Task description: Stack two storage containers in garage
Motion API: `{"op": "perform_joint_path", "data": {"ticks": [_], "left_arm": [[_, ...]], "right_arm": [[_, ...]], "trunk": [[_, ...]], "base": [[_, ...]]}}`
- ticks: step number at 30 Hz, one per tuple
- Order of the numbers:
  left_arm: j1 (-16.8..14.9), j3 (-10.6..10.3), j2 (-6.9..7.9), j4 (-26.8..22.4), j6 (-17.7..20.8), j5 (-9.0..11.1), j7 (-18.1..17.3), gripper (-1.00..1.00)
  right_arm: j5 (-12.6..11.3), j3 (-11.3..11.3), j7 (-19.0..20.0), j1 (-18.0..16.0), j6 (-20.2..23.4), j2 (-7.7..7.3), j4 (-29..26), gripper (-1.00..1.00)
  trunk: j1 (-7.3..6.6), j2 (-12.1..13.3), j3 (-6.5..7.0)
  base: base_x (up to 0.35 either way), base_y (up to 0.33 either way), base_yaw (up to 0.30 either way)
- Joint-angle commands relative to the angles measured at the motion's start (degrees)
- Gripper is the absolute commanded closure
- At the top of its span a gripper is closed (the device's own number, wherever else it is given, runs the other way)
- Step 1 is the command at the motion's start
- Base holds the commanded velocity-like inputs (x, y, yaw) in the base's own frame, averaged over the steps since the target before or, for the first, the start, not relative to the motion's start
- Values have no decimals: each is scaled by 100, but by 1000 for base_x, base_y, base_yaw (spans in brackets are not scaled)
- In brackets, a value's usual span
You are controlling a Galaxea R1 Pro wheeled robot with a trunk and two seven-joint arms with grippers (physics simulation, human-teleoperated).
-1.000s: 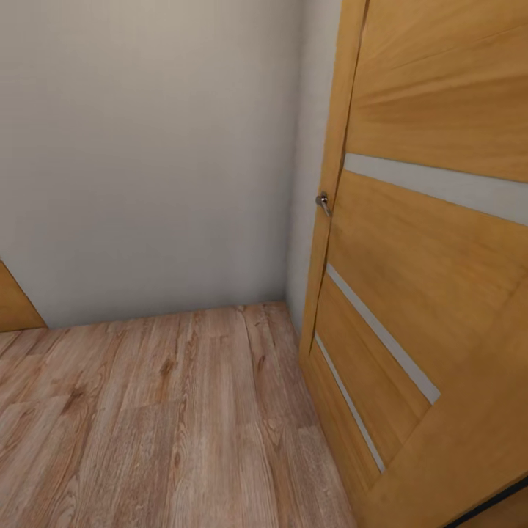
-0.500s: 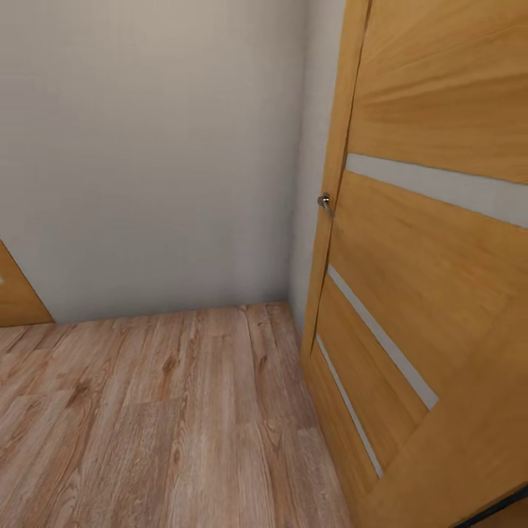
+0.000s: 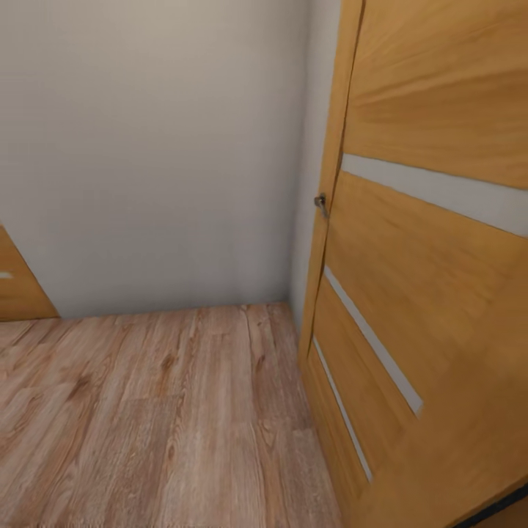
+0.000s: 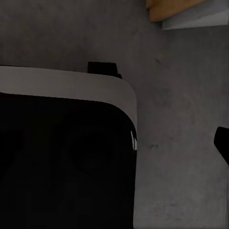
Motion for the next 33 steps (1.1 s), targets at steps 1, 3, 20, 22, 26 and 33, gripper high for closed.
{"op": "perform_joint_path", "data": {"ticks": [1,3,20,22,26,33], "left_arm": [[-5,-3,-2,7,-19,47,10,-100],[-5,-3,-2,7,-19,47,10,-100],[-5,-1,2,7,-19,48,10,-100],[-5,-2,4,7,-19,47,10,-100],[-5,-14,6,7,-18,31,10,-100],[-5,-19,7,7,-18,37,10,-100]], "right_arm": [[-50,48,0,-4,-28,3,14,-100],[-50,48,0,-4,-28,3,14,-100],[-50,46,0,-4,-28,3,14,-100],[-50,46,0,-4,-28,3,14,-100],[-50,47,0,-4,-28,3,14,-100],[-48,45,0,-4,-28,3,14,-100]], "trunk": [[-1,-2,-5],[-1,-2,-5],[-1,-2,-5],[-1,-2,-5],[-1,-2,-5],[-1,-2,-5]], "base": [[0,-6,250],[0,-3,261],[6,0,208],[182,0,16],[274,0,5],[313,0,1]]}}
